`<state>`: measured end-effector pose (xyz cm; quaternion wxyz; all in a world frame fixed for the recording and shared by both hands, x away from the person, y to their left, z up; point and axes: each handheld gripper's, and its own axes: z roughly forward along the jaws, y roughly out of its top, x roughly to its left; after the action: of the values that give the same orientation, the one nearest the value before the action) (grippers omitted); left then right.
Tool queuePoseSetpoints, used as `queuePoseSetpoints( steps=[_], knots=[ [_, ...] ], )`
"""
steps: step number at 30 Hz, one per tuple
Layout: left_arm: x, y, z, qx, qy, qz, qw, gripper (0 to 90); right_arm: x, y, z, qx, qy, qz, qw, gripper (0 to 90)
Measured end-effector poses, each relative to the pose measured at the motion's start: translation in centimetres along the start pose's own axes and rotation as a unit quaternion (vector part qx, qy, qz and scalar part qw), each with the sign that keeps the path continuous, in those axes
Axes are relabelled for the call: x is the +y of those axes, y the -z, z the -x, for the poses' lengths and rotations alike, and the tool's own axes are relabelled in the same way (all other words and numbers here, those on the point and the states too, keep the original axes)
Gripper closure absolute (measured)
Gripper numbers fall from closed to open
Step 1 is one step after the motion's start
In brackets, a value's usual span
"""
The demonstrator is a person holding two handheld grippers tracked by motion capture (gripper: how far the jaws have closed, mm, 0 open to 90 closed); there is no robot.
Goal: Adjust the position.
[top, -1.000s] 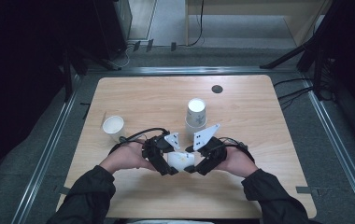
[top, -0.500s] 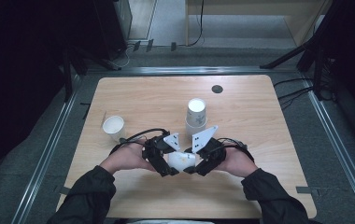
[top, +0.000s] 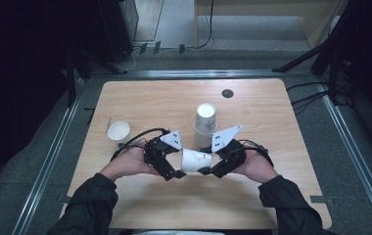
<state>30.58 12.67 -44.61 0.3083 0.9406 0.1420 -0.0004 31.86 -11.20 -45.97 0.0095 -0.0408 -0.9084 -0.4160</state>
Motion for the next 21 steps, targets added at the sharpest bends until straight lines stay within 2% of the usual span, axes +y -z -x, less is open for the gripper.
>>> queuePoseSetpoints(
  steps=[2, 14, 17, 21],
  knots=[
    [-0.2, 0.3, -0.1, -0.006, 0.005, 0.013, 0.9999, 9.6, 0.0, 0.3, 0.1, -0.002, 0.001, 0.006, 1.0000, 35.1],
    [-0.7, 1.5, -0.2, -0.002, 0.025, 0.059, 0.9979, 9.8, 0.0, 2.2, 0.6, -0.006, -0.013, 0.048, 0.9987, 35.1],
    [-0.9, 1.7, -0.1, -0.008, 0.033, 0.078, 0.9964, 9.9, 0.1, 2.5, 0.6, -0.003, -0.015, 0.061, 0.9980, 35.1],
    [-0.9, 1.9, -0.1, -0.015, 0.045, 0.108, 0.9930, 10.9, 0.3, 2.8, 0.6, 0.004, -0.017, 0.076, 0.9970, 35.1]
  ],
)
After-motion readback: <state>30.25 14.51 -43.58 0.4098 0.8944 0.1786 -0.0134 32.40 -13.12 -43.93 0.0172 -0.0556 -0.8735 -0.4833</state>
